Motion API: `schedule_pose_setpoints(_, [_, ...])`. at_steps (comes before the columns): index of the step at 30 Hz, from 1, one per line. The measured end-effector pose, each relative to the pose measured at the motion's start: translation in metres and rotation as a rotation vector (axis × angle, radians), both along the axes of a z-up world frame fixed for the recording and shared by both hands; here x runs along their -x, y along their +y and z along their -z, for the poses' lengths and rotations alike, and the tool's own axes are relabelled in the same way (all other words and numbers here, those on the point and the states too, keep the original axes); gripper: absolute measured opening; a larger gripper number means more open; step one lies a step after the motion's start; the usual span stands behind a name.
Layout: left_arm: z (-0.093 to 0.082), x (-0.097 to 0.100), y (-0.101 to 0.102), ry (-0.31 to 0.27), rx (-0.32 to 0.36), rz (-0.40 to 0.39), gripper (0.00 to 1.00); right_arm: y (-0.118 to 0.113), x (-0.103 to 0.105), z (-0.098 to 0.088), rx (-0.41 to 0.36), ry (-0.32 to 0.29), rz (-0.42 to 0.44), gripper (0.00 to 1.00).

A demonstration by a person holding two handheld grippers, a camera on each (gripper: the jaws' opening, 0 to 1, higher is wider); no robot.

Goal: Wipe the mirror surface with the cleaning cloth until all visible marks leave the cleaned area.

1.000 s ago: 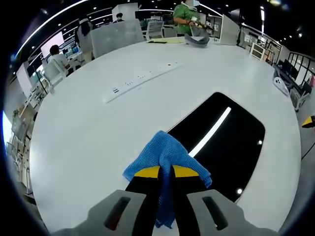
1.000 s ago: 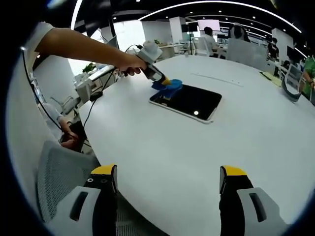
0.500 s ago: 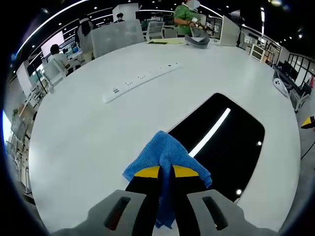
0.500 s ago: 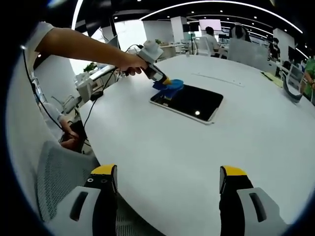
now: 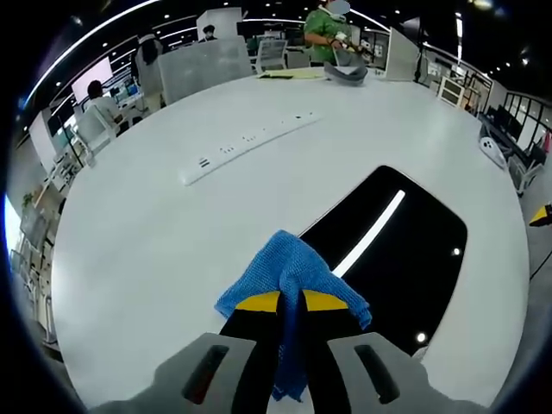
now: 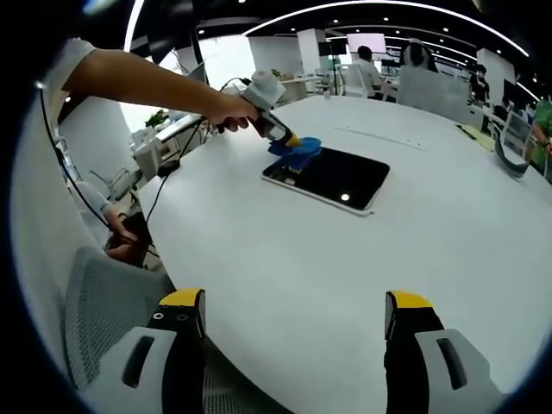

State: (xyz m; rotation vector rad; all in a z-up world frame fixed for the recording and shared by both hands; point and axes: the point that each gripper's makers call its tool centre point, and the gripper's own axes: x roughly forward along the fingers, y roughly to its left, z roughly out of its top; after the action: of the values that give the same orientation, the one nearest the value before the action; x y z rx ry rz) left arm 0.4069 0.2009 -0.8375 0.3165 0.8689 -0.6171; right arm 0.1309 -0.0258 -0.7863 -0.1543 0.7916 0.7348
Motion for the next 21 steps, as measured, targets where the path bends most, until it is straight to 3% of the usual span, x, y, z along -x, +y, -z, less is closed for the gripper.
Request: schedule_pose_setpoints(21, [0.0000, -0.0036, -0.0015, 0.018, 0.004, -0.003, 0.06, -0.0055, -0.0063, -0.0062, -0.004, -0.016, 0.028, 0.85])
